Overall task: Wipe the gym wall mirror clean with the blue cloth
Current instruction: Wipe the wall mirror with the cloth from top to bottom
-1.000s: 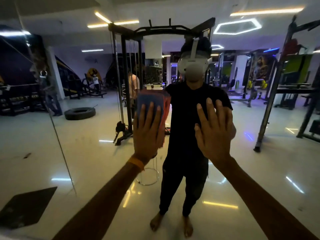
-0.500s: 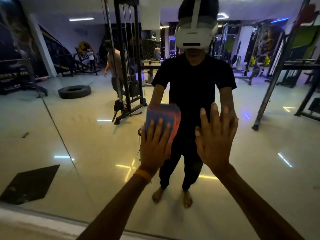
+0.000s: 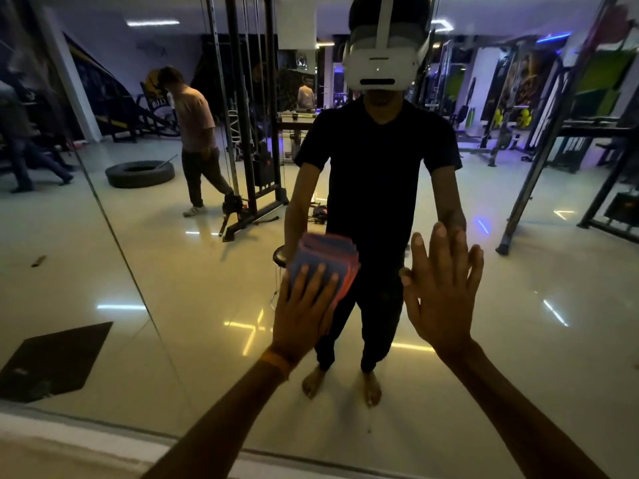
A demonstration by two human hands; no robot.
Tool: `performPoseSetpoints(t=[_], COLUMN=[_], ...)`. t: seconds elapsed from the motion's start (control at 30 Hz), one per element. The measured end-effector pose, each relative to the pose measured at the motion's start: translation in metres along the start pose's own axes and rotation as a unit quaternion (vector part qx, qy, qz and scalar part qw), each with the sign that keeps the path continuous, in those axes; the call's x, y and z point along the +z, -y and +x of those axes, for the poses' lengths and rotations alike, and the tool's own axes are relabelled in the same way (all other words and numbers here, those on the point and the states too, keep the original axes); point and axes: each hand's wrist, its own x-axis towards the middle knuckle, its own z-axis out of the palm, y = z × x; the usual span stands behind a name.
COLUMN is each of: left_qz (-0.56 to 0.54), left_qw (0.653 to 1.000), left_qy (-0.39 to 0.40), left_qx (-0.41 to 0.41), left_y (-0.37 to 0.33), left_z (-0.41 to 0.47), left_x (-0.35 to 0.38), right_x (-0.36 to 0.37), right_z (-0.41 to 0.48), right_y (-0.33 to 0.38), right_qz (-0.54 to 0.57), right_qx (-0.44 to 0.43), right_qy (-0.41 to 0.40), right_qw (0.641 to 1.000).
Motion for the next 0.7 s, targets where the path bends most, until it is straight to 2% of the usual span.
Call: performPoseSetpoints(t=[0.1,0.2,0.3,0.37,0.43,0.47,0.57,0.7], left_qz=[-0.019,-0.030,-0.048,-0.027,0.008,0.030,0.031,-0.002], left_qw=[1.000,0.999,0.996,0.997,0.991,0.987,0.993,0.996], left_qy=[0.006,-0.040,-0.069,-0.058,0.009,0.038,0.041,-0.047], left_qx=[-0.004,0.017,-0.018,0.037,0.135,0.153,0.104,0.071], left_y=[0.000,0.013,0.023,0.018,0.008,0.002,-0.009,-0.003], left_z=[-0.018,0.051,0.112,0.103,0.052,0.021,-0.006,0.091], left_x=[0.004,-0.020,-0.035,-0.028,-0.007,0.001,0.005,-0.027], right_x=[-0.006,-0.019,-0.031,-0.032,-0.029,-0.027,-0.027,-0.033], right_z=[0.000,0.006,0.014,0.013,0.005,0.000,-0.011,-0.009], right_y=[0.002,-0.002,-0.006,-0.008,-0.010,-0.010,-0.014,-0.020], right_qz=[0.013,0.032,0.056,0.049,0.027,0.021,0.016,0.026], right_qx=[0.004,-0.009,0.005,0.009,0.001,-0.003,-0.011,-0.024], right_qy=[0.004,0.000,-0.027,-0.029,-0.010,-0.001,0.020,0.029], right_qw=[1.000,0.999,0.998,0.998,1.000,1.000,1.000,0.999])
